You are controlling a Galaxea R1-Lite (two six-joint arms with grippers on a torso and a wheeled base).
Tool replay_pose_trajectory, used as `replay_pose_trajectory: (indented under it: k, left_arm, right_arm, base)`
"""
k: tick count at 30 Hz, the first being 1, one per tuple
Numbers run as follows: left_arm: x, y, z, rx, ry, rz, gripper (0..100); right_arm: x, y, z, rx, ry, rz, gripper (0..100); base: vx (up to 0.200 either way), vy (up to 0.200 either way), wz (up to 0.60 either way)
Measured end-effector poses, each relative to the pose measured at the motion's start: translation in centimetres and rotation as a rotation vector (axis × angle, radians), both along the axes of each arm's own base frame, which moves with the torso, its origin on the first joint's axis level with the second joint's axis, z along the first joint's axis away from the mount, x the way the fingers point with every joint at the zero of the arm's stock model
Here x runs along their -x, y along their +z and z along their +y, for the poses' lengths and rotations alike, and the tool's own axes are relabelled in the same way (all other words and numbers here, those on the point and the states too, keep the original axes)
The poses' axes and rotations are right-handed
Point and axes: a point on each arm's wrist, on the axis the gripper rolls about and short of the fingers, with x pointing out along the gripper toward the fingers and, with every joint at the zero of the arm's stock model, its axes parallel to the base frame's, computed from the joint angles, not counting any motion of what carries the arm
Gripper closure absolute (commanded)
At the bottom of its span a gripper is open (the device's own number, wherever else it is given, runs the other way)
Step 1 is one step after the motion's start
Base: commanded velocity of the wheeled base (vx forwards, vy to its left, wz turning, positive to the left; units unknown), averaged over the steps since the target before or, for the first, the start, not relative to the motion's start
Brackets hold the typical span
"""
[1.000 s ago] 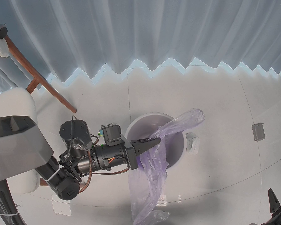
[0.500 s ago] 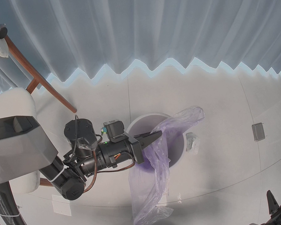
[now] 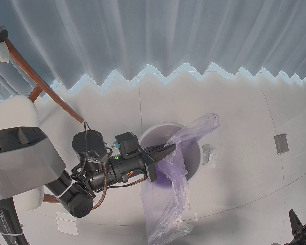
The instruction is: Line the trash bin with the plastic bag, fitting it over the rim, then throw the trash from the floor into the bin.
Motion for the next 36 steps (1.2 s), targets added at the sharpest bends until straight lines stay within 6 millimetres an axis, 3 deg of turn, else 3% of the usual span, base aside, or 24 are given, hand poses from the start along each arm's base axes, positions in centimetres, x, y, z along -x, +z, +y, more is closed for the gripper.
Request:
replay_pose_trajectory:
  k: [5,9,13,20,27,36]
  left_arm:
    - [-0.3,-0.3,0.2,-0.008,0.009,0.004,100]
    - [-0.3,-0.4,0.2,-0.009,0.01,0.006,100]
    - [-0.2,-0.4,0.1,-0.01,0.008,0.006,100]
    - [-0.5,0.0,-0.1,0.003,0.024,-0.011,100]
    - [-0.5,1.1,-0.2,0.024,0.05,-0.052,100]
    - [0.0,2.8,-0.2,0.044,0.072,-0.111,100]
  right_arm:
    - [0.1,1.1,0.0,-0.062,0.002,-0.1,0]
    - [0.8,4.6,0.0,-0.156,0.03,-0.285,0]
    - [1.0,7.3,0.1,-0.256,0.083,-0.322,0]
    - [-0.1,12.8,0.4,-0.558,0.267,-0.133,0]
    - [-3.5,19.6,0.7,-0.669,0.356,0.056,0]
    - [-9.2,23.7,1.9,-0.77,0.426,0.39,0]
  base:
    - [0.0,0.0,0.0]
    - [0.0,0.0,0.0]
    - [0.0,0.0,0.0]
    - [0.0,0.0,0.0]
    - [0.0,0.0,0.0]
    - [0.0,0.0,0.0]
